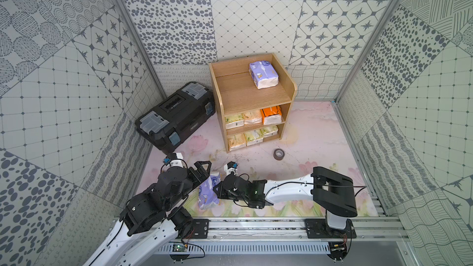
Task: Remove the tissue boxes from the shelf
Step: Place the box of tissues at the center of the board, then pick up a box of tissues from the shelf.
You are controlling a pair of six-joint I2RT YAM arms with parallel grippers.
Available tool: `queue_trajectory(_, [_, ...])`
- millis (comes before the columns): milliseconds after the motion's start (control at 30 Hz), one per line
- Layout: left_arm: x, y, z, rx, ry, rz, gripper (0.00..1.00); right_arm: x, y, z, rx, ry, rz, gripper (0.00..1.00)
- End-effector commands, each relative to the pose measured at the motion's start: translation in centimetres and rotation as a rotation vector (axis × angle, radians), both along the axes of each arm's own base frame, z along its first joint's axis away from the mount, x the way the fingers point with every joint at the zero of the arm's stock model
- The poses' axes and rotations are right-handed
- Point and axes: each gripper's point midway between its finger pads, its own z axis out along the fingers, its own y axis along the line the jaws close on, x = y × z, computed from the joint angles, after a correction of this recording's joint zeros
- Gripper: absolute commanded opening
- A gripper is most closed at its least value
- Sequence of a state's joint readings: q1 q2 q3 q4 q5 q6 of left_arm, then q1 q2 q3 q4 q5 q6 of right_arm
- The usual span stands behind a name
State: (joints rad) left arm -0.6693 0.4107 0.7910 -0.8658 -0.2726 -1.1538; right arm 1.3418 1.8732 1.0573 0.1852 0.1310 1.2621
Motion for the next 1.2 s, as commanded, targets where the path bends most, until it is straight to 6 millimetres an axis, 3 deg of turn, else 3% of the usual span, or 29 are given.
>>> queue_trajectory(0, [-0.4,0.7,-0.9,0.02,0.027,0.024,0.94,0.1,1.6,1.2,0.057,-0.005,-0.007,0.2])
queue_trajectory(100, [-0.4,0.7,-1.1,0.013,0.033,0.028,0.94,0.4,1.0,0.6,0.011,-0.032,-0.001,0.39])
queue_trajectory(167, [-0.3,0.4,-1.2,0.007,0.032,0.023,0.94,0.5,0.6,0.3,-0.016,-0.038,0.018,0.45])
queue_trajectory(333, [0.0,-0.5,-1.1,0.0,0.031,-0.014,0.94,1.5,-3.1,0.4,-0.106,-0.096,0.003,0.67])
queue_trajectory(533, [0.9,-3.4,-1.0,-0.032,0.007,-0.128,0.95,1.8,-9.2,2.6,-0.185,-0.199,0.012,0.71])
queue_trajectory(800, [1.8,-5.7,-1.1,-0.136,-0.037,-0.177,0.95,2.8,-17.7,10.1,-0.24,-0.355,-0.058,0.64])
queue_trajectory(1000, [2.5,-6.1,-1.1,-0.172,-0.059,-0.162,0.95,6.6,-22.4,15.3,-0.175,-0.379,-0.15,0.61])
queue_trajectory(1167, [2.6,-5.8,-1.0,-0.184,-0.071,-0.144,0.95,10.4,-24.0,20.4,-0.118,-0.43,-0.21,0.6])
